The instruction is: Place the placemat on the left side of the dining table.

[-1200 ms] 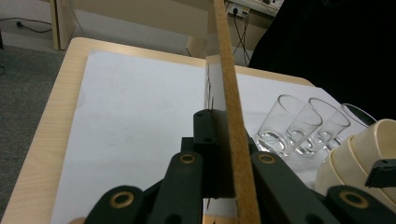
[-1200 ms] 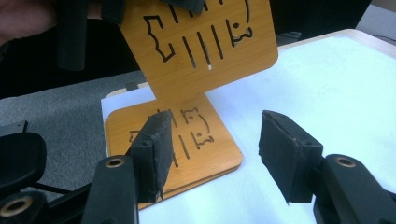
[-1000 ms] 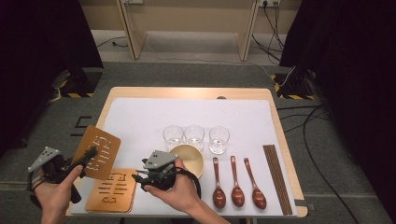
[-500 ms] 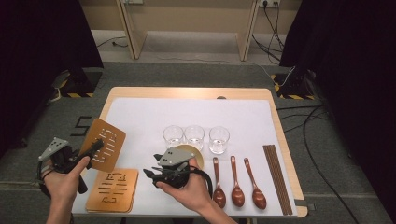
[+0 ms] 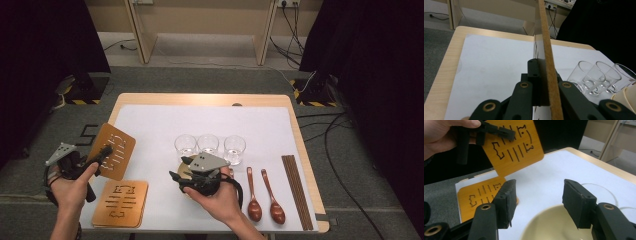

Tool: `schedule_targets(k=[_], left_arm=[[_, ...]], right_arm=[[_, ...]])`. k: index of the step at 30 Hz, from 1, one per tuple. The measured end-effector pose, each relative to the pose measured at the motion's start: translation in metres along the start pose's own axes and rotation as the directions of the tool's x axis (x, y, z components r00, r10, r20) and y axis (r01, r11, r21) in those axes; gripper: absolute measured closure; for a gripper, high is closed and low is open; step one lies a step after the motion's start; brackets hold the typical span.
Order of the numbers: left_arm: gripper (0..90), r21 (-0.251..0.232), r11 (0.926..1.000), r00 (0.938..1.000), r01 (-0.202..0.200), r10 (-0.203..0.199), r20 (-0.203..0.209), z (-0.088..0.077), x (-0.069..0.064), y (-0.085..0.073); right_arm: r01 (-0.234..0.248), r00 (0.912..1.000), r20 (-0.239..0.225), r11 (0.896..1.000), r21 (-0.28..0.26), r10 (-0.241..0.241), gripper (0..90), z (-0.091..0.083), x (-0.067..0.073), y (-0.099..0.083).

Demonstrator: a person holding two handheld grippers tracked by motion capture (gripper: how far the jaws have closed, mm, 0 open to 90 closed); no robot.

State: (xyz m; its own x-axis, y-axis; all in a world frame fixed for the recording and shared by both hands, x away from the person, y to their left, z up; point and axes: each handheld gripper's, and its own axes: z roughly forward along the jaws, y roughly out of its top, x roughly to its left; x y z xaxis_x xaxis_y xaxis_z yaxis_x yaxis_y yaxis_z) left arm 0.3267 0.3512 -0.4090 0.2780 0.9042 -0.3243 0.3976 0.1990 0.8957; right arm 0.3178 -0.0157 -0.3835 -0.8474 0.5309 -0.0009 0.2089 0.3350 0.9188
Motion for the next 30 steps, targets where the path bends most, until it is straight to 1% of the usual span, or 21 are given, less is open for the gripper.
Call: schedule_targets(k=[3,8,12,15,17,21,22,23,25,26,28,30], left_arm=[[86.0,-0.004,1.0,1.0,0.003,-0.003,-0.002,0.002,0.0,0.002],[86.0,-0.007,1.0,1.0,0.003,-0.003,-0.002,0.008,0.0,0.003],[86.0,-0.005,0.9999,1.0,0.009,-0.009,0.0,0.013,0.0,0.003],[86.0,-0.003,0.9999,0.9999,0.01,-0.01,-0.002,0.018,0.0,0.003],[86.0,-0.002,0.9999,0.9999,0.011,-0.011,-0.004,0.022,0.0,0.002],[86.0,0.003,1.0,0.9999,0.009,-0.009,-0.007,0.028,-0.001,0.003],[86.0,0.003,1.0,0.9999,0.009,-0.009,-0.007,0.028,-0.001,0.003],[86.0,0.006,0.9999,0.9999,0.008,-0.008,-0.007,0.031,-0.001,0.003],[86.0,0.008,0.9999,0.9999,0.011,-0.011,-0.005,0.033,-0.001,0.003],[86.0,0.009,0.9999,0.9999,0.014,-0.014,-0.004,0.035,-0.001,0.004],[86.0,0.012,0.9999,0.9999,0.01,-0.01,-0.005,0.038,-0.001,0.005],[86.0,0.013,0.9999,0.9999,0.011,-0.011,-0.004,0.04,-0.001,0.005]], right_arm=[[-0.006,0.9998,0.018,1.0,-0.007,0.006,45.2,-0.006,-0.006,-0.001],[-0.034,0.9979,0.054,0.999,-0.029,0.036,45.3,-0.018,-0.018,-0.006],[-0.044,0.9948,0.09,0.998,-0.034,0.047,45.2,-0.026,-0.029,-0.011],[-0.043,0.9911,0.124,0.998,-0.04,0.048,45.2,-0.033,-0.038,-0.015],[-0.047,0.9868,0.153,0.998,-0.047,0.053,45.1,-0.037,-0.043,-0.018],[-0.055,0.9799,0.189,0.997,-0.056,0.065,44.4,-0.045,-0.054,-0.023],[-0.055,0.9799,0.189,0.997,-0.056,0.065,44.4,-0.045,-0.054,-0.023],[-0.069,0.9744,0.21,0.996,-0.062,0.081,43.8,-0.049,-0.059,-0.027],[-0.069,0.9728,0.217,0.996,-0.064,0.082,43.8,-0.05,-0.062,-0.028],[-0.072,0.9676,0.237,0.995,-0.072,0.087,44.7,-0.055,-0.067,-0.03],[-0.072,0.964,0.25,0.994,-0.079,0.09,45.3,-0.06,-0.071,-0.032],[-0.078,0.9584,0.268,0.993,-0.088,0.099,45.3,-0.065,-0.075,-0.034]])
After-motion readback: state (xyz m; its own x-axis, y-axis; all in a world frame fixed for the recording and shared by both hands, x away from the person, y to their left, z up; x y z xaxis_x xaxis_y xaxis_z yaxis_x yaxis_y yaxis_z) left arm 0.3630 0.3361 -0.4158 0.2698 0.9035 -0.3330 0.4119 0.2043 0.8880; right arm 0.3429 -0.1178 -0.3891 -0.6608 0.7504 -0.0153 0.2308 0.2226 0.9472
